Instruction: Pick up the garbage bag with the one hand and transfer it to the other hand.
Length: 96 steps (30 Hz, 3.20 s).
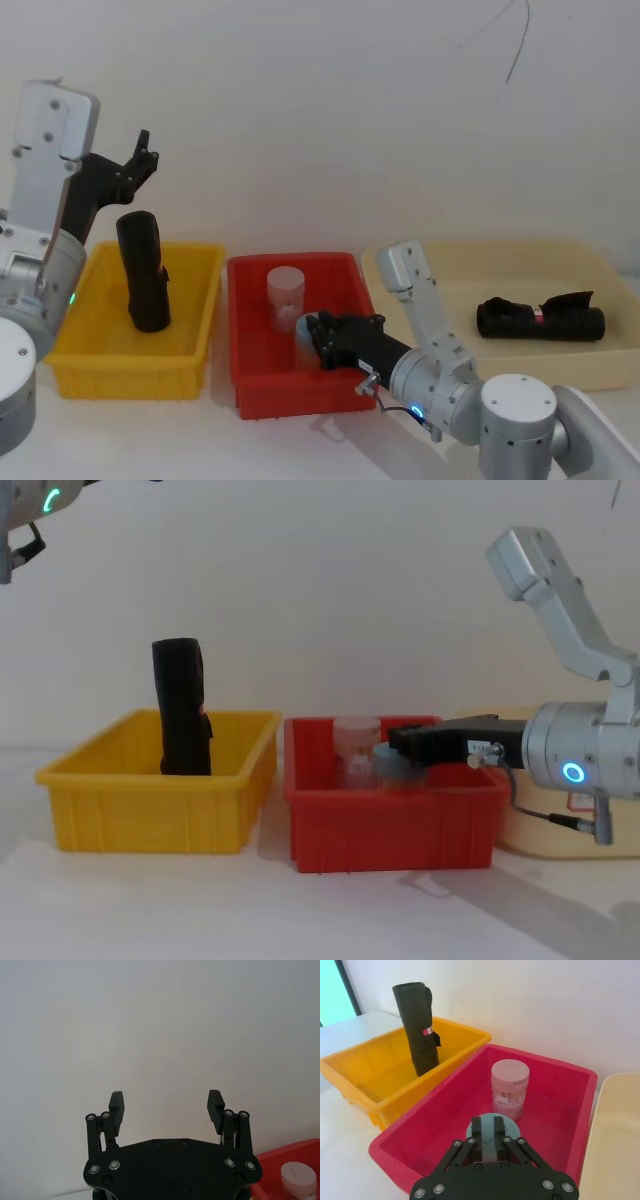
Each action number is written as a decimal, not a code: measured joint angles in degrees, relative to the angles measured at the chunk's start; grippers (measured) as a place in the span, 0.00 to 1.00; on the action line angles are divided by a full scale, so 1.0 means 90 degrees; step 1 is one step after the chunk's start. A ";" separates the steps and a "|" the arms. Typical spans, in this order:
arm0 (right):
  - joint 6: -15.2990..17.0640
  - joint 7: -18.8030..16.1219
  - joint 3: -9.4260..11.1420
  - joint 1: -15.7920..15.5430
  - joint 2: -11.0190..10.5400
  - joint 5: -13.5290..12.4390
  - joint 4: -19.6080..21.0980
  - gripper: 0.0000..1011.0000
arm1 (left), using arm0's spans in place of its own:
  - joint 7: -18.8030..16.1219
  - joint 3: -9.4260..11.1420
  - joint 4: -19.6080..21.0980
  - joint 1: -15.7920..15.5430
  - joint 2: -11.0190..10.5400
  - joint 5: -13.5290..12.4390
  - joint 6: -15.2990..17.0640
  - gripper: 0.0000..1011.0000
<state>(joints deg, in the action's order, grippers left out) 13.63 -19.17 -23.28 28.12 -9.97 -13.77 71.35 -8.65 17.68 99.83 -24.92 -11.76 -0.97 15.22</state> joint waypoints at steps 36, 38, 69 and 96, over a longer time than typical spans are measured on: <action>-0.0211 0.0019 0.0000 -0.0019 -0.0005 -0.0089 0.0013 0.70 | 0.0000 0.0000 0.0000 0.0000 0.0000 0.0000 0.0000 0.99; -0.0223 0.0014 -0.0009 -0.0011 0.0003 -0.0088 -0.0017 0.75 | 0.0000 0.0000 0.0000 0.0000 0.0000 0.0000 0.0000 0.99; -0.0442 -0.0130 -0.0047 0.0182 0.0152 -0.0101 -0.0644 0.91 | 0.0000 0.0000 -0.0001 0.0000 0.0000 0.0001 -0.0001 0.99; -0.0424 0.0036 0.0134 0.0262 0.0132 -0.0176 -0.0325 0.64 | 0.0000 0.0000 -0.0001 0.0000 0.0000 0.0001 -0.0001 0.99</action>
<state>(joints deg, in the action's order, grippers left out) 9.81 -18.84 -22.08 30.48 -8.78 -15.36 68.43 -8.65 17.69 99.82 -24.93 -11.76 -0.96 15.22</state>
